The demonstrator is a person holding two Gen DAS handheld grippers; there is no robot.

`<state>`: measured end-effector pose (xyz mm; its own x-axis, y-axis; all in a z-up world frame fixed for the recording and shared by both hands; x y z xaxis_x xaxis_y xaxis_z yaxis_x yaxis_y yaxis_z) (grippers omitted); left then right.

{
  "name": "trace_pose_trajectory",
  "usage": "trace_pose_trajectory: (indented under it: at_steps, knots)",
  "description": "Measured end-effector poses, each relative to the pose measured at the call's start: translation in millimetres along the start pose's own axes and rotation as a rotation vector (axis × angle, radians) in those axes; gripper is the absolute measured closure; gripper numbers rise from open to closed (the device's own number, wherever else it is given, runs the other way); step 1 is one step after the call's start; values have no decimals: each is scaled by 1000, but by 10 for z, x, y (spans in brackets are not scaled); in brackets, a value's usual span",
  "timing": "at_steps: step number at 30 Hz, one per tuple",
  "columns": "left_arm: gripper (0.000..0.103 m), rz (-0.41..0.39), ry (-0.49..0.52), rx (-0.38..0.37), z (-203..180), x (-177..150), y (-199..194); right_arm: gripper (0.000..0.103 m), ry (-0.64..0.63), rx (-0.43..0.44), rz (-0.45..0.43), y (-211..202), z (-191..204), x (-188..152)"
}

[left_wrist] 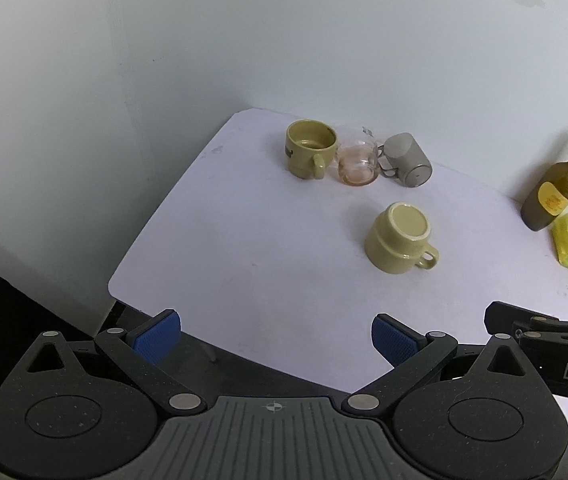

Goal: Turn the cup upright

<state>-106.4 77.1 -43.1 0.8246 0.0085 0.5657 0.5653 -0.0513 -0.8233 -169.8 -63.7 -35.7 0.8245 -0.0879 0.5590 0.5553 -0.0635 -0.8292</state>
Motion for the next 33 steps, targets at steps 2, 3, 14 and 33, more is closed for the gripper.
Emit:
trace_pose_trajectory:
  at_steps: [2,3,14,33]
  knots:
    - [0,-3,-2,1,11,-6,-17,0,0,1,-1,-12,3,-19]
    - [0,-5,0,3,13,-3,-22,0,1,1,-3,-20,0,-25]
    - [0,-19,28,14,-25,13,-88,0,1,-5,-13,-71,-15,-32]
    - [0,-18,41,15,-106,-5,-132,0,19,-1,-22,-105,-83,-51]
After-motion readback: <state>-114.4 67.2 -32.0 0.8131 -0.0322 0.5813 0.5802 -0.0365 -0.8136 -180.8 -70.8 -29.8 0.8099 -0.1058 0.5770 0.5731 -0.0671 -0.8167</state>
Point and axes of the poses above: each gripper's, at about its wrist camera, not at the fingertips, and y roughly the way its jaws point, z to its left, x to its top, the point moved 5 cm from there along y, roughly the way its jaws point, and after that the axes turned 1 degree about -z, right-handed, at the moved point
